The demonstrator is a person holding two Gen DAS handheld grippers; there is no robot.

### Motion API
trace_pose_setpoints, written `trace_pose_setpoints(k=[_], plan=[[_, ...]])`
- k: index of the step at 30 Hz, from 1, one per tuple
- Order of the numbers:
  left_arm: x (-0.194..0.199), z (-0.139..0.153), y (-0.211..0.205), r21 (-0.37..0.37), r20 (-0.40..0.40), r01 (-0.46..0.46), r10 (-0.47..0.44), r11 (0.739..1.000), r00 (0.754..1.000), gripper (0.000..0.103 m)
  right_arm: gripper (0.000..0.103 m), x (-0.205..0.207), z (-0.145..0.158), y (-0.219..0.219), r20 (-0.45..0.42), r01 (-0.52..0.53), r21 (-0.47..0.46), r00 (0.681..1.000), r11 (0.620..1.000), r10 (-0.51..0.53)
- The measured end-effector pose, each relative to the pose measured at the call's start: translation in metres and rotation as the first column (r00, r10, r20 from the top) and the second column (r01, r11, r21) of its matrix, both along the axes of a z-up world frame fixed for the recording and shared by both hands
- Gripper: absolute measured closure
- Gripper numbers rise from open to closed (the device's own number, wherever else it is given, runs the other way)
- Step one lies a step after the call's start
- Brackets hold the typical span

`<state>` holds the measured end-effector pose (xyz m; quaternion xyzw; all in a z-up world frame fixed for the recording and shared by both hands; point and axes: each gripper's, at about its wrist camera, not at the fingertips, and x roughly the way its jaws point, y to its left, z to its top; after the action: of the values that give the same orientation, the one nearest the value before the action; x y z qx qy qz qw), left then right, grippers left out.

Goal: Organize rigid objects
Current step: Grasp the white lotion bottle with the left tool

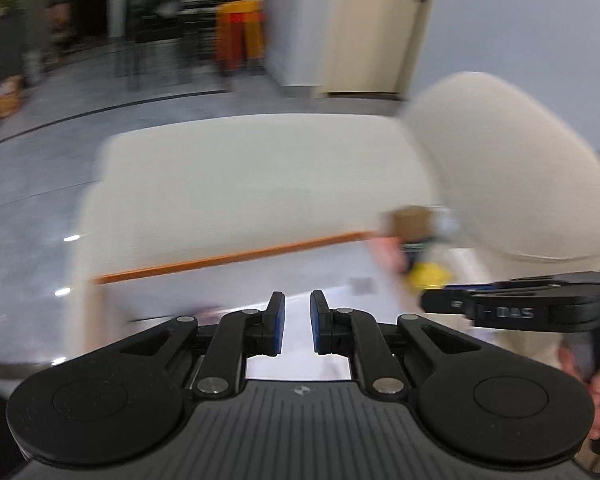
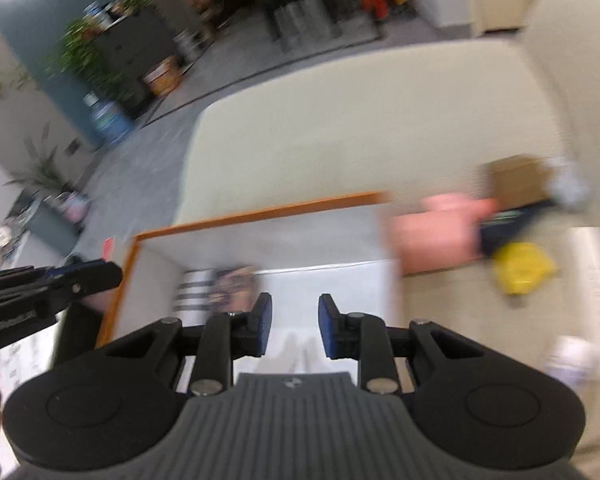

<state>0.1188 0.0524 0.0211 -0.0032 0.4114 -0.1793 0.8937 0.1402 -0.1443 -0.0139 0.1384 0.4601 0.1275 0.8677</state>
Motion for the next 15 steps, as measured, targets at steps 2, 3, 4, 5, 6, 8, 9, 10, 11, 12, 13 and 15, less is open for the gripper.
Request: trace_pose_setpoints(k=[2,3,4,5,6,8,9,10,11,12,13,15], plan=[[0.0,-0.006,-0.032,-0.058,-0.023,0.08,-0.081,0.995,0.996,0.089,0.067,-0.011,0.0,-0.028,0.008,0.048,-0.043,0.999,0.998,-0.048],[0.001,-0.01,-0.047,-0.073,-0.035,0.113,-0.115,0.991,0.993,0.089,0.066,-0.018,-0.001,-0.046,0.004,0.079,-0.073,0.997,0.994,-0.079],[0.002,-0.015,-0.061,-0.079,-0.045,0.138,-0.142,0.987,0.989,0.087,0.066,-0.021,-0.003,-0.059,-0.005,0.104,-0.091,0.994,0.99,-0.105],[0.004,-0.02,-0.077,-0.086,-0.054,0.165,-0.17,0.983,0.984,0.085,0.066,-0.025,-0.006,-0.076,-0.02,0.137,-0.106,0.99,0.985,-0.14],[0.006,-0.027,-0.092,-0.099,-0.066,0.19,-0.197,0.977,0.978,0.082,0.066,-0.03,-0.012,-0.095,-0.043,0.173,-0.117,0.983,0.978,-0.179],[0.01,-0.044,-0.119,-0.121,-0.107,0.222,-0.235,0.967,0.966,0.077,0.066,-0.038,-0.026,-0.127,-0.102,0.238,-0.148,0.962,0.96,-0.254],[0.013,-0.053,-0.133,-0.123,-0.125,0.236,-0.251,0.964,0.96,0.075,0.065,-0.04,-0.032,-0.137,-0.124,0.252,-0.163,0.954,0.954,-0.273],[0.015,-0.062,-0.145,-0.115,-0.14,0.246,-0.261,0.962,0.955,0.071,0.065,-0.044,-0.037,-0.147,-0.14,0.259,-0.169,0.949,0.951,-0.283],[0.018,-0.073,-0.159,-0.096,-0.16,0.256,-0.268,0.962,0.95,0.069,0.065,-0.047,-0.043,-0.156,-0.152,0.266,-0.167,0.944,0.949,-0.292],[0.019,-0.082,-0.17,-0.08,-0.175,0.264,-0.274,0.961,0.946,0.067,0.065,-0.048,-0.047,-0.16,-0.161,0.266,-0.166,0.943,0.95,-0.292],[0.022,-0.091,-0.18,-0.069,-0.192,0.269,-0.277,0.961,0.942,0.066,0.065,-0.049,-0.051,-0.164,-0.168,0.259,-0.166,0.943,0.952,-0.286],[0.026,-0.111,-0.195,-0.038,-0.222,0.271,-0.272,0.962,0.936,0.063,0.066,-0.047,-0.06,-0.169,-0.188,0.242,-0.188,0.943,0.952,-0.276]])
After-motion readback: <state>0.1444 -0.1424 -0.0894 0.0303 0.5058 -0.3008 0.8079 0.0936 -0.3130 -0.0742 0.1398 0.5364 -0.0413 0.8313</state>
